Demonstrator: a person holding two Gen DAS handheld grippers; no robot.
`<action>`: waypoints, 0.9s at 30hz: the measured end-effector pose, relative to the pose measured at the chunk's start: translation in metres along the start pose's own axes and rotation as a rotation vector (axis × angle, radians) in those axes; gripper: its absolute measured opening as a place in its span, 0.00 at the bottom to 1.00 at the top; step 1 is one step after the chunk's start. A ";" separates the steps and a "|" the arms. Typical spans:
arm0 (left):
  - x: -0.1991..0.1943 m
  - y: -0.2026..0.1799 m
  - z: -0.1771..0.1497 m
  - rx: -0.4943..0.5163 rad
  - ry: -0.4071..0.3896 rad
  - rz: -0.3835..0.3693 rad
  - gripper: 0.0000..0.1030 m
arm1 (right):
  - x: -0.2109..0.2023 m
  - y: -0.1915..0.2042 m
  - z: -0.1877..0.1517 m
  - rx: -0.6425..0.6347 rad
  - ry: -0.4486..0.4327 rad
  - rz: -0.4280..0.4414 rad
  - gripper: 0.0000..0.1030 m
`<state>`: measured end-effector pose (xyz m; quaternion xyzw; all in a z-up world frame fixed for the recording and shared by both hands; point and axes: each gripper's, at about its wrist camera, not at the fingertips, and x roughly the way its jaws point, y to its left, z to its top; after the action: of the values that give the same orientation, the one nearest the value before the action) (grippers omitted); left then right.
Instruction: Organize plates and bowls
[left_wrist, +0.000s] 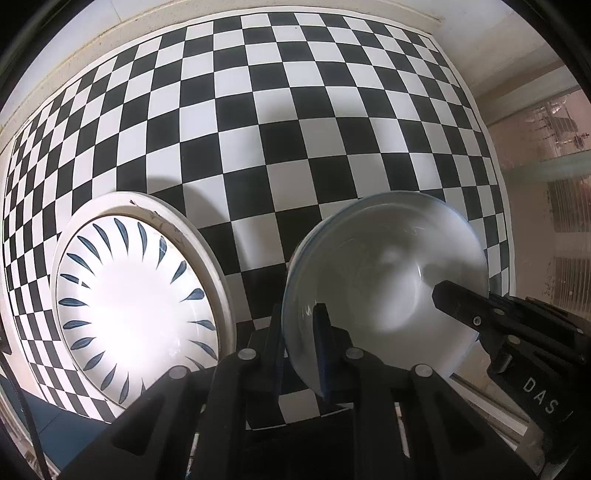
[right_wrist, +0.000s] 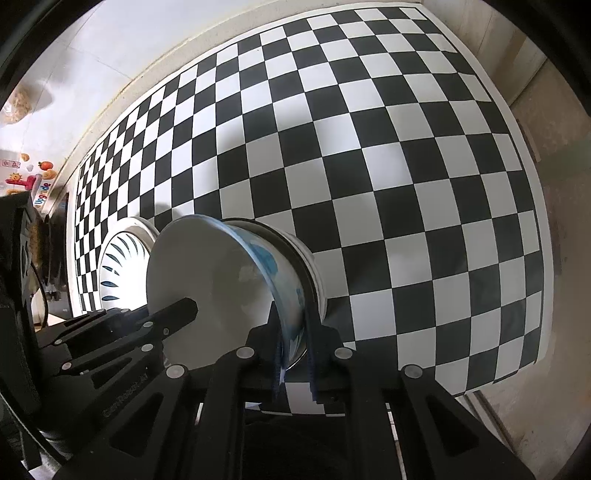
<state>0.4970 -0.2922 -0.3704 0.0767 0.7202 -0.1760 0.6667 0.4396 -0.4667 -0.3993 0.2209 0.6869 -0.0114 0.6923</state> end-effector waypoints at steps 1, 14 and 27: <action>0.000 0.000 0.000 -0.002 0.002 -0.002 0.13 | 0.000 -0.001 0.000 0.005 0.003 0.006 0.12; -0.008 0.001 0.002 -0.013 -0.009 -0.008 0.13 | -0.015 -0.017 -0.009 0.038 -0.012 0.000 0.15; -0.044 -0.011 -0.012 0.038 -0.094 0.038 0.13 | -0.046 -0.002 -0.023 0.009 -0.089 -0.066 0.15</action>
<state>0.4867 -0.2924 -0.3249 0.0946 0.6830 -0.1803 0.7015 0.4146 -0.4745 -0.3549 0.2007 0.6623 -0.0472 0.7204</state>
